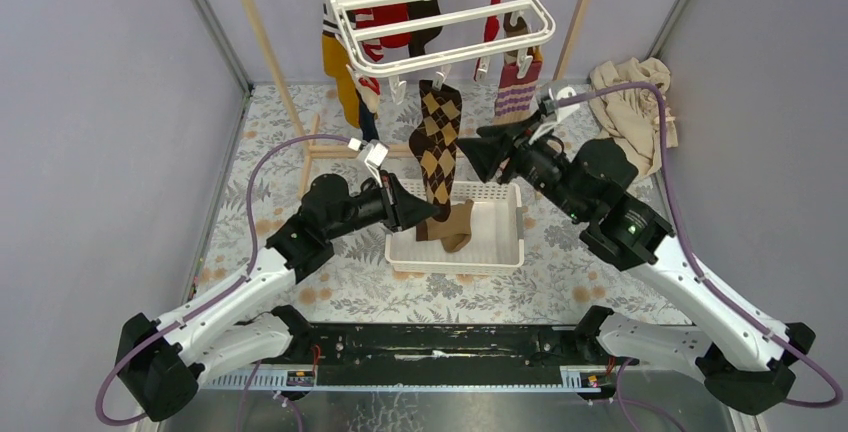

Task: Remove the socks clipped to the hanger
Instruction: Remove the sock from the hanger.

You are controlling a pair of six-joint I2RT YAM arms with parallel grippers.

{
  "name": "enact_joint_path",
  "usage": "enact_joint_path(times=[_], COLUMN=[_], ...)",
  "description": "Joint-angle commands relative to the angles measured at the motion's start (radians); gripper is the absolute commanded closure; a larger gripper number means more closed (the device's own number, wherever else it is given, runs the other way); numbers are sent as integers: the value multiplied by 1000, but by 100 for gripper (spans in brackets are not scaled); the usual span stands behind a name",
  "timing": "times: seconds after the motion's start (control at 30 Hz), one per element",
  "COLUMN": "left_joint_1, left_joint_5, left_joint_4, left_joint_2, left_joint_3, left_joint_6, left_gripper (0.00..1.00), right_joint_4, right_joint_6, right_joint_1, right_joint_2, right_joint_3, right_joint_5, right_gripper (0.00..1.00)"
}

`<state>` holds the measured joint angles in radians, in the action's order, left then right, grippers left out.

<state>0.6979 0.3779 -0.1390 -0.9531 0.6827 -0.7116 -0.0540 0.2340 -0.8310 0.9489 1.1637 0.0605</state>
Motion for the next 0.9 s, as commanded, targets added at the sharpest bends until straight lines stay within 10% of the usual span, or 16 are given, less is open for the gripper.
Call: enact_joint_path(times=[0.0,0.87], left_joint_1=[-14,-57], left_joint_5=[106,239], left_joint_4=[-69,-47], left_joint_2=[-14,46], left_joint_3=[10,2], left_joint_6=[-23,-38], left_gripper=[73,72], right_joint_4=[138,289], right_joint_6=[-76,-12], right_joint_1=[-3,154], right_joint_2=[79,295], right_joint_3=[120,251], right_joint_5=[19,-140], right_gripper=[43,40])
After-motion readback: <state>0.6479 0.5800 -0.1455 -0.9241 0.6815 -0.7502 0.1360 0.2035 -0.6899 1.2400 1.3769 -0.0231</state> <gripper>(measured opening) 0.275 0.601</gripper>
